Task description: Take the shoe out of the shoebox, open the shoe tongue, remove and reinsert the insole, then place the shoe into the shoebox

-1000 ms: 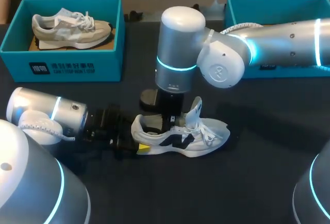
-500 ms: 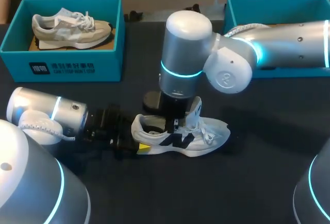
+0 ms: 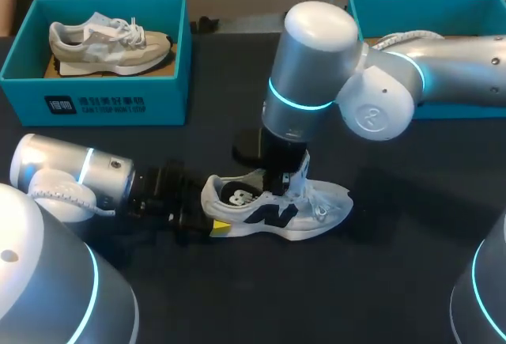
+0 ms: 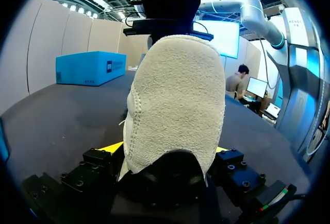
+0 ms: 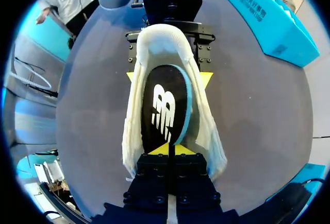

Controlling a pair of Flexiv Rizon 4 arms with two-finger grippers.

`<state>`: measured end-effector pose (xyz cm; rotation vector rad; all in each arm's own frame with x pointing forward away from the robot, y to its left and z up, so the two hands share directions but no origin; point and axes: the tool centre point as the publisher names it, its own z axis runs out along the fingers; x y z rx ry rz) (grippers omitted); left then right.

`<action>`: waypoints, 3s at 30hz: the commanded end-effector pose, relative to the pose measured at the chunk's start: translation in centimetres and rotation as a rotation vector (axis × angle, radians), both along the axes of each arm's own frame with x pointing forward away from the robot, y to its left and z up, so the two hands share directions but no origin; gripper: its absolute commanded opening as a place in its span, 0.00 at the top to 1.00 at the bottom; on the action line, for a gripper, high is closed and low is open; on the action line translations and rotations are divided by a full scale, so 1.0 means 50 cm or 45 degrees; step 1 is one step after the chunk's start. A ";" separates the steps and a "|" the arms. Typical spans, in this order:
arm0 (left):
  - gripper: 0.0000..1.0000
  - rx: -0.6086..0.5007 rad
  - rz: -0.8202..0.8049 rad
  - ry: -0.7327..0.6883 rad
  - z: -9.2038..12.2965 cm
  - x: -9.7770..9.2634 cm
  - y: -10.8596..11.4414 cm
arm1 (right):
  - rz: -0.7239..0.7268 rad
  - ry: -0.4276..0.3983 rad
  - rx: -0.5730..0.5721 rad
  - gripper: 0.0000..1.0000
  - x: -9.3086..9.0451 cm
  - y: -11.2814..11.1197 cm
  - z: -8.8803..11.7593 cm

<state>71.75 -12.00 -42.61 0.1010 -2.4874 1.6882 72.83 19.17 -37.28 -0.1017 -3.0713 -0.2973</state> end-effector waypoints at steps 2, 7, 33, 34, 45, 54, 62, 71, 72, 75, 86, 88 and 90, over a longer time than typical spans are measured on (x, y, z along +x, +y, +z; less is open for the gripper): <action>1.00 0.003 0.000 0.001 -0.005 0.002 -0.002 | 0.001 -0.011 -0.016 1.00 0.002 -0.024 0.027; 1.00 0.003 0.000 0.001 -0.005 0.002 -0.002 | 0.041 -0.033 0.009 1.00 0.017 -0.026 0.042; 1.00 0.003 0.000 0.001 -0.005 0.002 -0.002 | 0.285 -0.081 0.134 1.00 0.046 0.036 0.123; 1.00 0.003 0.000 0.001 -0.005 0.002 -0.002 | 0.291 -0.080 0.144 1.00 0.047 0.041 0.124; 1.00 0.003 0.000 0.001 -0.005 0.002 -0.002 | 0.323 -0.043 0.212 1.00 0.047 0.090 0.116; 1.00 0.003 0.000 0.001 -0.005 0.002 -0.002 | 0.311 -0.028 0.271 1.00 0.039 0.114 0.101; 1.00 0.003 0.000 0.001 -0.005 0.002 -0.002 | 0.254 0.013 0.324 0.00 0.032 0.090 0.117; 1.00 0.003 0.000 0.001 -0.005 0.002 -0.002 | 0.276 0.013 0.385 0.00 0.031 0.076 0.133; 1.00 0.003 0.000 0.001 -0.005 0.002 -0.002 | 0.276 0.013 0.385 0.00 0.031 0.076 0.133; 1.00 0.003 0.000 0.001 -0.005 0.002 -0.002 | 0.276 0.013 0.385 0.00 0.031 0.076 0.133; 1.00 0.003 0.000 0.001 -0.005 0.002 -0.002 | 0.199 0.125 0.419 0.00 0.039 0.082 0.128; 1.00 0.003 0.000 0.001 -0.005 0.002 -0.002 | 0.176 0.168 0.438 0.00 0.039 0.084 0.128; 1.00 0.003 0.000 0.001 -0.005 0.002 -0.002 | 0.168 0.194 0.445 0.00 0.040 0.087 0.131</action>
